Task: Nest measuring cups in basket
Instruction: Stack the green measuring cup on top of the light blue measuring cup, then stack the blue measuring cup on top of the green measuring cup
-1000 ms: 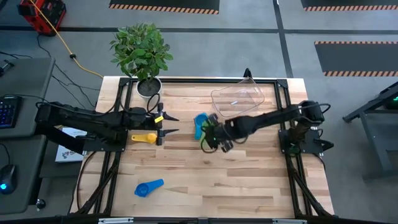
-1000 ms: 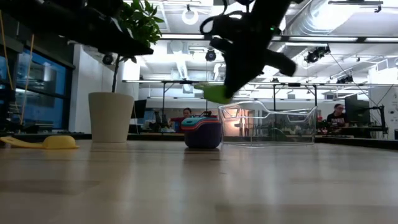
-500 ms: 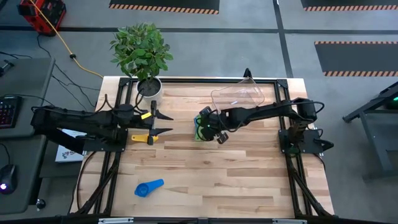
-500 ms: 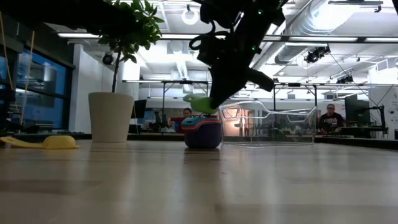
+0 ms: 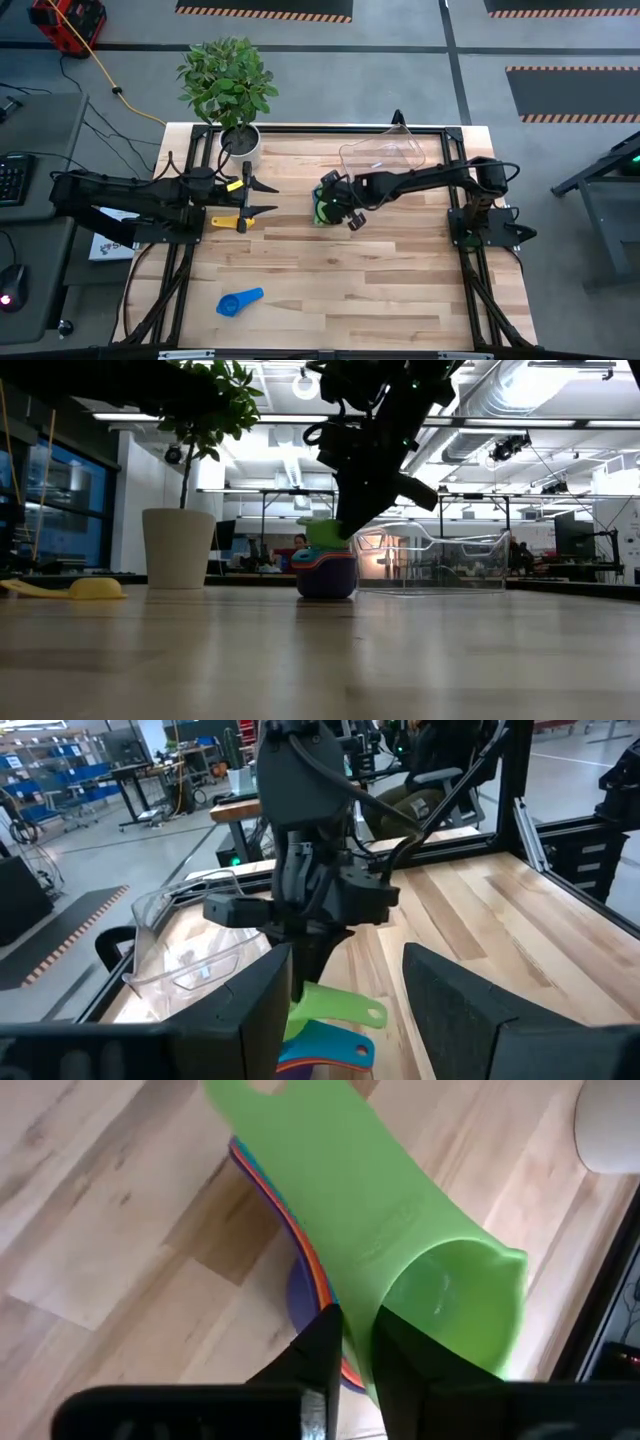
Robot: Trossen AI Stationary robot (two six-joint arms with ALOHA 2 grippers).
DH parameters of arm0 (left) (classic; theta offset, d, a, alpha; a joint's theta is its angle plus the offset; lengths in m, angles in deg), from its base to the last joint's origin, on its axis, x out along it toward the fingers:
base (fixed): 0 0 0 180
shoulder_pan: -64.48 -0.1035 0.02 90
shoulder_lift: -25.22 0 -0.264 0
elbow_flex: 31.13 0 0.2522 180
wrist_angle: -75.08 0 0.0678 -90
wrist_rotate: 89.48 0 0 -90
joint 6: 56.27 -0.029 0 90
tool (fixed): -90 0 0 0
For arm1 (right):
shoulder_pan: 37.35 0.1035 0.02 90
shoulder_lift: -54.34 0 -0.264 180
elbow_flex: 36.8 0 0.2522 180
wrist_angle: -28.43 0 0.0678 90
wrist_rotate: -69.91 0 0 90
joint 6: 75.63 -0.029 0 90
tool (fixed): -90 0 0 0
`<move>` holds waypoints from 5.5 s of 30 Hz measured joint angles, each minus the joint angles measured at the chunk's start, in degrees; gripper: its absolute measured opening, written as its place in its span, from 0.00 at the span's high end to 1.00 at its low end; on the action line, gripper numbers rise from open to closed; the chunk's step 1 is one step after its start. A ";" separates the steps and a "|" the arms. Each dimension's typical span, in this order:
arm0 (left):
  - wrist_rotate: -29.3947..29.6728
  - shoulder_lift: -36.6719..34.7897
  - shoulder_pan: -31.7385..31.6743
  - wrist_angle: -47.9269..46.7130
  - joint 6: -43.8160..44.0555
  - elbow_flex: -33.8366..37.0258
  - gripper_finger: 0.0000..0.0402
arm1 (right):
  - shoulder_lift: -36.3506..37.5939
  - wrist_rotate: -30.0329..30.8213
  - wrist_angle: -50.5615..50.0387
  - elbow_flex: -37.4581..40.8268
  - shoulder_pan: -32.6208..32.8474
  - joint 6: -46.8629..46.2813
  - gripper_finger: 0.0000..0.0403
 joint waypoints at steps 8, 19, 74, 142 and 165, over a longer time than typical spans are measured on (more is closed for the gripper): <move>0.00 0.00 0.00 0.08 -0.02 0.02 0.54 | 0.11 4.50 1.54 0.01 0.13 -1.75 0.70; 0.02 0.02 -0.02 -1.43 -0.04 0.04 0.54 | 2.88 4.64 -3.12 0.04 2.05 -3.49 0.46; 6.32 49.69 1.03 -7.44 -6.41 -18.41 1.00 | 22.60 17.00 34.23 38.77 14.01 -45.76 1.00; -2.79 45.34 51.11 -51.52 67.65 -20.85 0.97 | 22.60 7.50 35.16 38.73 12.15 -47.32 1.00; 39.72 46.51 9.54 -58.81 -3.00 -45.90 1.00 | 22.60 1.11 46.59 38.73 11.37 -43.81 1.00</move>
